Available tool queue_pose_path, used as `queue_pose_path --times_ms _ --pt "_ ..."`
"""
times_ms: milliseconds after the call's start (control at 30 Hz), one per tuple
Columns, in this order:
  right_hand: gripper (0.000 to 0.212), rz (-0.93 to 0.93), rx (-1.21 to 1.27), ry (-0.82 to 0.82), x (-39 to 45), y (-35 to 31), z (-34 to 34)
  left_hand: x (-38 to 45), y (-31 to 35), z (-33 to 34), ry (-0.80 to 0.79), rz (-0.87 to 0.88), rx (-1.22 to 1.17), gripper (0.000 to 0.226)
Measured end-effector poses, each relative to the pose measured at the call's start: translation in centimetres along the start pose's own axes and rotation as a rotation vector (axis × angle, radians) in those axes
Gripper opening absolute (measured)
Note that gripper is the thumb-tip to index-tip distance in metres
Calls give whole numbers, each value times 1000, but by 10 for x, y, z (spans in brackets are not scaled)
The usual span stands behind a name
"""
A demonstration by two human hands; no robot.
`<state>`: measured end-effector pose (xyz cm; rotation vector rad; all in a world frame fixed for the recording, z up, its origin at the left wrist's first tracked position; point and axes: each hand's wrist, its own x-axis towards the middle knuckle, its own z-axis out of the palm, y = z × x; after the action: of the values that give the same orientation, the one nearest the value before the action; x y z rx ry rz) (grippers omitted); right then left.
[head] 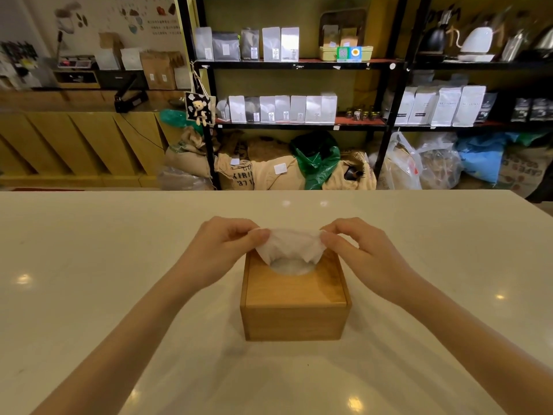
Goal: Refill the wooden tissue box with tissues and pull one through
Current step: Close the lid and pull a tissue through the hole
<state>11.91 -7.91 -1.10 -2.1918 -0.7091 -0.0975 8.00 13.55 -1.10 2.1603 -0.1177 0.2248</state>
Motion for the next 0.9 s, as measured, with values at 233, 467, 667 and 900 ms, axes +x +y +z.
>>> queue_pose_path --times_ms 233,467,667,900 --pt "21 -63 -61 -19 -6 2 7 -8 -5 3 -47 14 -17 38" --pt "19 -74 -70 28 -11 6 14 -14 -7 12 83 182 154 25" --pt "28 17 -88 -38 -6 4 10 -12 -8 12 49 137 93 33" --pt "23 78 2 -117 -9 5 7 -13 -3 7 -25 45 33 28"
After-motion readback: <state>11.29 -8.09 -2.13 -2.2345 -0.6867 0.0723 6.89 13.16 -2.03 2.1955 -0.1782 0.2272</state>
